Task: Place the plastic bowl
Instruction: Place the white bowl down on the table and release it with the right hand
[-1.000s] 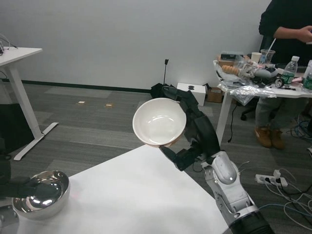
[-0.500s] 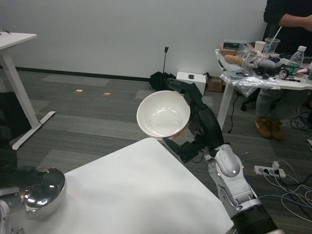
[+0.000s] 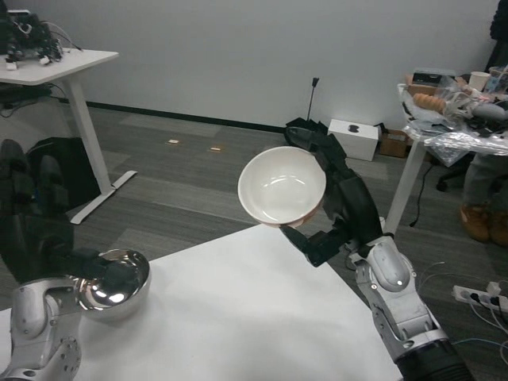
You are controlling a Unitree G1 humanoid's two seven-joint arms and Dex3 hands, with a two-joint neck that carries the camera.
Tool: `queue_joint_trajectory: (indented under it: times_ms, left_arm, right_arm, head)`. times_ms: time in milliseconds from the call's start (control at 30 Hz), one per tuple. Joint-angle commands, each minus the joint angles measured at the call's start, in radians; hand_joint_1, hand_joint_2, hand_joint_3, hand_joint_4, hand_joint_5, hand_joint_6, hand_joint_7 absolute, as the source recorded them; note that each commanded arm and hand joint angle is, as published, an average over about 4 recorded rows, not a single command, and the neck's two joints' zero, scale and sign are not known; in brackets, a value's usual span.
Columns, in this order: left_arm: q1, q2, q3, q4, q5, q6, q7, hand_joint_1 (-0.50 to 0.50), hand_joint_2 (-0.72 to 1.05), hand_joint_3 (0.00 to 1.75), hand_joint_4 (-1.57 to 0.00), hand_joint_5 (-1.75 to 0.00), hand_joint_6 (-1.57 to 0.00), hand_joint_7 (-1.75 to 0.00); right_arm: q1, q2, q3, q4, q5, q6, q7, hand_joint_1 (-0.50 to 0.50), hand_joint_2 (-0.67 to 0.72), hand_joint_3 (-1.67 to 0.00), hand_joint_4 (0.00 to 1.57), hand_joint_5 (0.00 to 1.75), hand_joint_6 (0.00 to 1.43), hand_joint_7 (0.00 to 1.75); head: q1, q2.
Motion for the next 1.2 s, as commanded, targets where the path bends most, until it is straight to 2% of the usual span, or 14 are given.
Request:
queue_joint_trajectory:
  times_ms: [33,100,200,433,567,700,867,1200]
  left_arm:
    - [0.021,0.011,0.01,-0.005,0.0,0.009,-0.007,-0.3,-0.55,0.0,-0.15,0.0,-0.13,0.0]
    - [0.024,0.011,0.01,-0.007,0.0,0.009,-0.008,-0.3,-0.55,0.02,-0.15,0.0,-0.13,0.0]
    - [0.027,0.011,0.008,-0.008,0.0,0.009,-0.009,-0.3,-0.55,0.02,-0.15,0.0,-0.13,0.0]
    - [0.037,0.009,0.005,-0.009,0.0,0.009,-0.013,-0.3,-0.55,0.0,-0.15,0.0,-0.13,0.0]
    - [0.045,0.008,0.009,-0.012,0.0,0.009,-0.014,-0.3,-0.55,0.0,-0.15,0.0,-0.11,0.0]
    - [0.055,0.008,0.012,-0.018,0.0,0.009,-0.014,-0.3,-0.55,0.09,-0.15,0.0,-0.1,0.0]
    - [0.061,0.008,0.014,-0.022,0.0,0.009,-0.014,-0.3,-0.55,0.0,-0.15,0.0,-0.1,0.0]
    - [0.062,0.006,0.011,-0.025,0.001,0.014,-0.014,-0.3,-0.55,0.0,-0.15,0.0,-0.1,0.0]
  right_arm:
    - [-0.033,-0.011,0.023,0.013,0.002,-0.003,-0.01,-0.42,-0.35,-1.59,1.57,1.14,1.34,0.68]
    - [-0.043,-0.013,0.044,0.023,0.003,-0.004,-0.012,-0.42,-0.35,-1.59,1.57,1.09,1.34,0.68]
    - [-0.054,-0.014,0.082,0.043,0.005,-0.005,-0.015,-0.42,-0.37,-1.59,1.57,1.12,1.34,0.7]
    - [-0.072,-0.015,0.179,0.147,0.007,-0.017,-0.032,-0.42,-0.35,-1.59,1.57,1.12,1.34,0.7]
    - [-0.089,-0.011,0.237,0.235,0.008,-0.037,-0.044,-0.42,-0.35,-1.59,1.57,1.09,1.34,0.7]
    - [-0.114,0.001,0.286,0.322,0.007,-0.054,-0.053,-0.42,-0.35,-1.59,1.57,1.16,1.34,0.7]
    - [-0.153,0.018,0.362,0.483,0.029,-0.083,-0.068,-0.42,-0.35,-1.59,1.57,1.16,1.34,0.7]
    - [-0.17,0.022,0.461,0.594,0.072,-0.094,-0.072,-0.42,-0.37,-1.59,1.57,1.16,1.34,0.7]
  head:
    - [0.044,-0.004]
    - [0.082,-0.008]
    - [0.128,-0.015]
    - [0.184,-0.019]
    - [0.19,-0.02]
    - [0.193,-0.029]
    - [0.18,-0.039]
    - [0.147,-0.053]
